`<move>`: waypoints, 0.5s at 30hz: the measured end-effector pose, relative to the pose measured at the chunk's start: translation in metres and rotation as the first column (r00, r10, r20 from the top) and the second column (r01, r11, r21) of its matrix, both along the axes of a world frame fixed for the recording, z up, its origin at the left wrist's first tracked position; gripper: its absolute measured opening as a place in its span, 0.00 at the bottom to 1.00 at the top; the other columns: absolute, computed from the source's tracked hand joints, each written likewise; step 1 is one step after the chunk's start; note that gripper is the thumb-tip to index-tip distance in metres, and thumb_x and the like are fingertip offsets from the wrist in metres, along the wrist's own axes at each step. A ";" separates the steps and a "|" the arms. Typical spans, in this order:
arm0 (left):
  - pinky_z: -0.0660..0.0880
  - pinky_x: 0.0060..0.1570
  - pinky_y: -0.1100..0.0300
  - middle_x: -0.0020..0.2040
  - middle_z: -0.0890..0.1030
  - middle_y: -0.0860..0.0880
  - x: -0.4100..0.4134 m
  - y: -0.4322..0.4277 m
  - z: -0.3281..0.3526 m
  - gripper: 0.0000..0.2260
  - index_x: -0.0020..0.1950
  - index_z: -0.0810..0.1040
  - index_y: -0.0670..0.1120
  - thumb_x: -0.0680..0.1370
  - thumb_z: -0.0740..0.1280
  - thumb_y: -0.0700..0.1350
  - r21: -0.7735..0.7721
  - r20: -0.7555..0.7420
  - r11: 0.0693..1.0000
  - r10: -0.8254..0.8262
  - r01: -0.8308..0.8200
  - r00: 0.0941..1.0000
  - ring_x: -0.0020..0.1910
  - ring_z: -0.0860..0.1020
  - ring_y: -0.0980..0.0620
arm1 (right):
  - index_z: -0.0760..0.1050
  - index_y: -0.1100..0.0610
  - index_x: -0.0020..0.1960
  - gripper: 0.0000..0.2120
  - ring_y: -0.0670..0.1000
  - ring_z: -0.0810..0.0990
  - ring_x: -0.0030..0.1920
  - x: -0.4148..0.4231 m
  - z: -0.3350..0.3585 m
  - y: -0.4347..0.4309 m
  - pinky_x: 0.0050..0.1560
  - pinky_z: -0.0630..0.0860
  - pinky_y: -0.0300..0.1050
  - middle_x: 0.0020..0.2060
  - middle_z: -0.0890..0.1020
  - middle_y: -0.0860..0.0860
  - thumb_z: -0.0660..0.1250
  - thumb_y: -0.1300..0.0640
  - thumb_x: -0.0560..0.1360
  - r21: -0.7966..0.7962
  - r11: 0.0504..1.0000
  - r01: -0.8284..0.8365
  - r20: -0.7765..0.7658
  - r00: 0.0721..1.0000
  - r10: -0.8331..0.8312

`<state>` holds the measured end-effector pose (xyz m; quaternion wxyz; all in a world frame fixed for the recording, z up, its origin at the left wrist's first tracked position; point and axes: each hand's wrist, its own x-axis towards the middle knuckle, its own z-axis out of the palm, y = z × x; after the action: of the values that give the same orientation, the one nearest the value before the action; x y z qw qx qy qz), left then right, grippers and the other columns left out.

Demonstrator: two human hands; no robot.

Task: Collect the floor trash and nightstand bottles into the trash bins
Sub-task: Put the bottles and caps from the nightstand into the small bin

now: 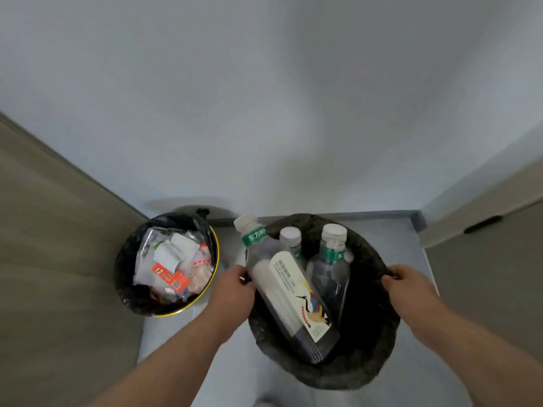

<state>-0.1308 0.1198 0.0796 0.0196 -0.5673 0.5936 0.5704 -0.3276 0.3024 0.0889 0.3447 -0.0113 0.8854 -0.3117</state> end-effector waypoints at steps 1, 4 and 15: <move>0.79 0.45 0.47 0.45 0.82 0.44 -0.009 -0.010 -0.022 0.06 0.49 0.78 0.46 0.75 0.64 0.39 -0.031 0.002 0.999 -0.021 0.021 1.000 0.46 0.80 0.44 | 0.78 0.61 0.50 0.08 0.58 0.79 0.44 -0.008 -0.023 -0.007 0.45 0.73 0.47 0.42 0.80 0.59 0.60 0.63 0.78 -0.002 1.000 -0.001 -0.019 1.000 0.001; 0.81 0.42 0.41 0.43 0.81 0.41 -0.025 -0.031 -0.068 0.06 0.48 0.78 0.46 0.73 0.64 0.39 -0.059 -0.009 0.998 -0.018 0.017 1.000 0.44 0.81 0.40 | 0.77 0.62 0.56 0.10 0.60 0.79 0.49 -0.019 -0.073 -0.027 0.51 0.75 0.50 0.48 0.81 0.60 0.60 0.63 0.78 -0.036 0.999 0.017 -0.018 1.000 -0.018; 0.81 0.40 0.47 0.50 0.81 0.40 -0.045 -0.074 -0.119 0.11 0.52 0.77 0.44 0.77 0.59 0.33 -0.035 0.019 0.998 0.045 -0.045 0.999 0.46 0.80 0.41 | 0.76 0.58 0.48 0.07 0.54 0.76 0.44 -0.047 -0.119 -0.085 0.49 0.74 0.46 0.44 0.78 0.56 0.59 0.63 0.79 -0.087 0.994 -0.071 0.006 0.997 0.072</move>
<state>-0.1759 0.0453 -0.0396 0.0026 -0.5864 0.5903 0.5546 -0.3747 0.2178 -0.0304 0.3587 -0.0565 0.8686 -0.3372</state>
